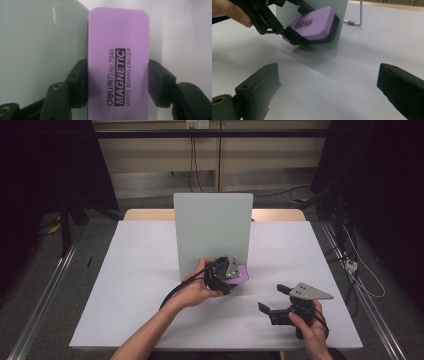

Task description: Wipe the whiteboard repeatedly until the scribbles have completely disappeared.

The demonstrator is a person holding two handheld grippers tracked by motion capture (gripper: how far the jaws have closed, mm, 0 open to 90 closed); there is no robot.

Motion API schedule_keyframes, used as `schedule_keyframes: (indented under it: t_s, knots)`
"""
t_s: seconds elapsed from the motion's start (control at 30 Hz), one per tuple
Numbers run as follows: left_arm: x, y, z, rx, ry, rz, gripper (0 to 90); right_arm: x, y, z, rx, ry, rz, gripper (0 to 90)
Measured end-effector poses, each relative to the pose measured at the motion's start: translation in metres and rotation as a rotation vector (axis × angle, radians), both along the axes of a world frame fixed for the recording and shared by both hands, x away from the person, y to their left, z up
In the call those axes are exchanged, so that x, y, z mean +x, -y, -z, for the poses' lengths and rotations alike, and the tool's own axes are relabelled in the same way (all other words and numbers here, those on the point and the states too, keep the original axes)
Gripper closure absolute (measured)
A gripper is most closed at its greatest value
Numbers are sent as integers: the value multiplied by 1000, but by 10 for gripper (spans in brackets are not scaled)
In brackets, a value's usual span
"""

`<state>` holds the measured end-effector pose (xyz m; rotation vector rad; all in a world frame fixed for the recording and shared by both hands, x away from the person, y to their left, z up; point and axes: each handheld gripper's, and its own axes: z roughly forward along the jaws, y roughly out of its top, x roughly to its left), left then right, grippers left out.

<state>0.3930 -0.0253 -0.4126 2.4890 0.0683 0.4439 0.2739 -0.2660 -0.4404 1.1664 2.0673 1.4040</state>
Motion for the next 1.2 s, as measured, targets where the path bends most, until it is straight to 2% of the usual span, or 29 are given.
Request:
schedule_keyframes:
  t_s: [0.13, 0.17, 0.23, 0.33, 0.43, 0.53, 0.6, 0.73, 0.87, 0.97, 1.1, 1.2]
  knots:
    - [1, -2, 0, -2, -1, 3, 409, 0, 0, 0, 0, 0, 1, 42]
    - [1, -3, -1, -29, -4, -11, 409, 0, 0, 0, 0, -1, 0, 42]
    - [2, -8, -7, -39, 16, -22, 409, 0, 0, 0, 0, 0, 0, 42]
    - [5, -17, -11, -59, 11, -36, 408, 0, 1, 0, -2, -1, 3, 42]
    - [4, -27, -12, -48, 35, -41, 408, 0, 0, 0, -1, 0, -2, 42]
    - [4, -35, -7, -36, 26, -38, 408, 0, 0, 0, -3, -1, -2, 42]
    - [3, -40, -5, -19, 36, -35, 408, 0, 0, 0, -3, -2, 2, 42]
    - [3, -47, -5, -23, 32, -44, 408, 1, -1, 0, -5, -2, 3, 42]
    - [6, -57, -12, -70, 28, -70, 407, 0, 0, 0, -5, -1, -1, 42]
    - [9, -65, -19, -109, 42, -89, 407, 1, -1, 0, -1, -3, 5, 42]
    - [13, -73, -26, -153, 26, -108, 408, 1, -2, 0, 6, -6, -4, 42]
    - [14, -81, -35, -205, 16, -122, 408, 2, -2, 1, 6, -8, 2, 42]
